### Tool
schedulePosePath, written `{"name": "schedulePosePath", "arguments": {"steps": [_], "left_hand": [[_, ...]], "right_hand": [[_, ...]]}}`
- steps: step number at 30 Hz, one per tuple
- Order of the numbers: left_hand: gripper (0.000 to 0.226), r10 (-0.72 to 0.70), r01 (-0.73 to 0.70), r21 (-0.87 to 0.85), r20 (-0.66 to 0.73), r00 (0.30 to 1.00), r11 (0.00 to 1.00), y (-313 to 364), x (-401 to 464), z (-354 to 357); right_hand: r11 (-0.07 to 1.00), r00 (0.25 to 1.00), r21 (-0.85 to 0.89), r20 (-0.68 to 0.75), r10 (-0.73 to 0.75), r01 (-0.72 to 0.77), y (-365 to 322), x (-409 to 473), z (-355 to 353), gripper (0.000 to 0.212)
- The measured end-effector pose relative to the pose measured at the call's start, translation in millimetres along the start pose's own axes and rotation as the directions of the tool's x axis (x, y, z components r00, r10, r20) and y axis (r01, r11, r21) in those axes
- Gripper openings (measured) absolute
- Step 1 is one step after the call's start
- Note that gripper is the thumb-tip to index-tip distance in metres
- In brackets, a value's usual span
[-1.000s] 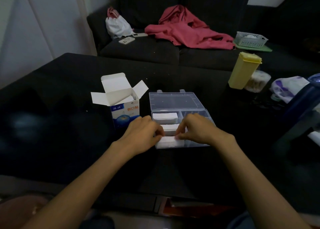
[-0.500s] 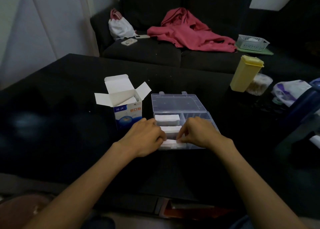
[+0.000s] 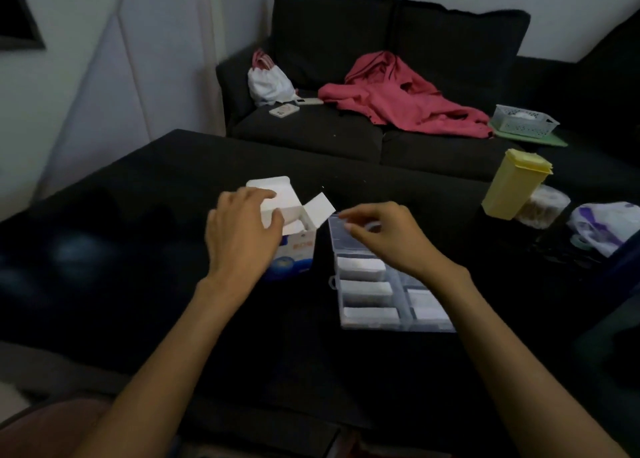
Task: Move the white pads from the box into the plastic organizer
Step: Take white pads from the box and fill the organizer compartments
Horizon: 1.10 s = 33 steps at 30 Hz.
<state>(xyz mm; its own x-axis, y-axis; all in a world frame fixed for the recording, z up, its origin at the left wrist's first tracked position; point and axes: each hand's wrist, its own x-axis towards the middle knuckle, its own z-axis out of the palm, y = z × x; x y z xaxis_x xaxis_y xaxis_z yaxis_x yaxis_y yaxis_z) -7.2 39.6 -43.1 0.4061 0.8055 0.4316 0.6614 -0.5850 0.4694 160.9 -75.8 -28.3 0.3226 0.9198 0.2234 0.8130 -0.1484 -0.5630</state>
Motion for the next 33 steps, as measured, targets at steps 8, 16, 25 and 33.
{"name": "schedulePosePath", "arguments": {"steps": [8, 16, 25, 33], "left_hand": [[0.032, -0.184, 0.194, -0.030, 0.211, 0.960, 0.980, -29.8, 10.0, 5.6], [0.047, -0.237, 0.252, 0.002, 0.352, 0.906, 0.968, -26.7, 11.6, 2.6], [0.038, -0.146, 0.189, -0.068, 0.407, 0.902, 0.980, -23.7, 5.9, -9.0], [0.028, -0.149, 0.202, -0.116, 0.356, 0.922, 0.973, -22.2, 5.1, -10.3]], "right_hand": [[0.913, 0.977, -0.393, 0.210, -0.024, 0.107, -33.9, 51.2, 40.0, 0.027], [0.908, 0.975, -0.372, 0.179, -0.133, 0.192, -27.5, 13.7, 42.3, 0.026], [0.851, 0.995, -0.517, 0.076, -0.070, 0.099, -36.2, 6.2, 42.4, 0.028], [0.734, 0.988, -0.673, 0.154, 0.018, 0.092, -45.6, 25.9, 54.9, 0.029]]}}
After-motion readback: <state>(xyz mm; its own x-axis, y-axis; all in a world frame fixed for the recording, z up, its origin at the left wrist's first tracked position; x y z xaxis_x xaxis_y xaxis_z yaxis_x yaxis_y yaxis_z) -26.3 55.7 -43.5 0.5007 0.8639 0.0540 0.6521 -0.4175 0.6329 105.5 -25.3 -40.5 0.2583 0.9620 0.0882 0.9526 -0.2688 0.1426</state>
